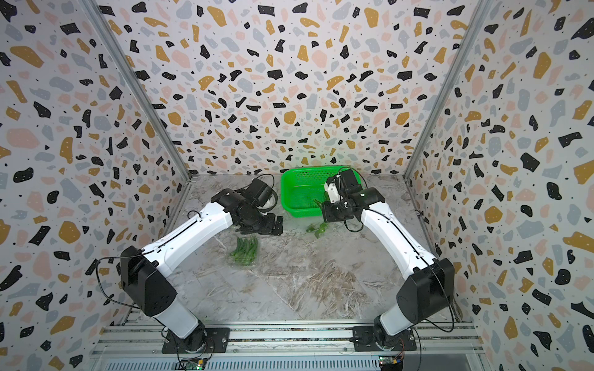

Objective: Take small green peppers out of containers
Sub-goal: Pick up the green pepper from the packing box.

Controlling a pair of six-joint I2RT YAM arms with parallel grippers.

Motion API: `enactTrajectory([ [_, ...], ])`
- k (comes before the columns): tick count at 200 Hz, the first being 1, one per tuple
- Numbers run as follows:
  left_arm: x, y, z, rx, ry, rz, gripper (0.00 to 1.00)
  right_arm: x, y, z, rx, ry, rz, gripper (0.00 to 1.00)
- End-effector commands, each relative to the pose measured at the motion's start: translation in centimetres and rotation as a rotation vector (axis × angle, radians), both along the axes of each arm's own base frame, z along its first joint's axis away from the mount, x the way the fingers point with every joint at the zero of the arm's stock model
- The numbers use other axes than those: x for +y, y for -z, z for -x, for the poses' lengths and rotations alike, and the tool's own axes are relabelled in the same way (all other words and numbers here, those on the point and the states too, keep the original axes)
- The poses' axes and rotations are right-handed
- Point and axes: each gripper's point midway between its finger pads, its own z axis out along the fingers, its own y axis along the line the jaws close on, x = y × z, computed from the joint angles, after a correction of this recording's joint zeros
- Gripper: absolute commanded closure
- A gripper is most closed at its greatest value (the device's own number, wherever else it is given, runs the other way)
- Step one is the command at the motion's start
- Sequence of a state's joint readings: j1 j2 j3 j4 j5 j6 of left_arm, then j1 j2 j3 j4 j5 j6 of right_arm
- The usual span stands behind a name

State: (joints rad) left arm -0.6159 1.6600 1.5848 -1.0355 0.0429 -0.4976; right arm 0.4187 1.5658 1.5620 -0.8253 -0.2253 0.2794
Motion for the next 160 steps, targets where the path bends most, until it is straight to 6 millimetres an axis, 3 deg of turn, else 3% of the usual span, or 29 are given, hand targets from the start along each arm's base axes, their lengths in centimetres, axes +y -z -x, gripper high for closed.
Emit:
enactTrajectory([
  [1, 0.9, -1.7, 0.1, -0.033, -0.011, -0.002, 0.00, 0.5, -0.6, -2.7, -0.012, -0.001, -0.027, 0.97],
  [20, 1.2, -1.5, 0.3, -0.029, -0.016, -0.008, 0.00, 0.8, -0.9, -5.2, -0.027, -0.003, -0.034, 0.97],
  [39, 1.3, -1.0, 0.9, -0.007, -0.021, 0.001, 0.00, 1.4, -0.8, -6.4, -0.022, -0.014, -0.045, 0.97],
  [92, 1.4, 0.3, 2.1, 0.027, -0.030, 0.026, 0.00, 1.1, 0.3, -5.7, 0.001, -0.021, -0.058, 0.97],
  [106, 1.5, 0.6, 2.2, 0.031, -0.031, 0.027, 0.00, 1.5, -0.9, -5.6, -0.014, -0.031, -0.091, 0.97],
  [140, 1.4, 0.6, 2.1, 0.028, -0.029, 0.026, 0.00, 2.1, -6.6, -6.1, -0.114, -0.031, -0.215, 0.97],
  [160, 1.3, 0.4, 1.9, 0.024, -0.026, 0.026, 0.00, 1.6, -9.7, -7.3, -0.178, -0.001, -0.299, 0.97],
])
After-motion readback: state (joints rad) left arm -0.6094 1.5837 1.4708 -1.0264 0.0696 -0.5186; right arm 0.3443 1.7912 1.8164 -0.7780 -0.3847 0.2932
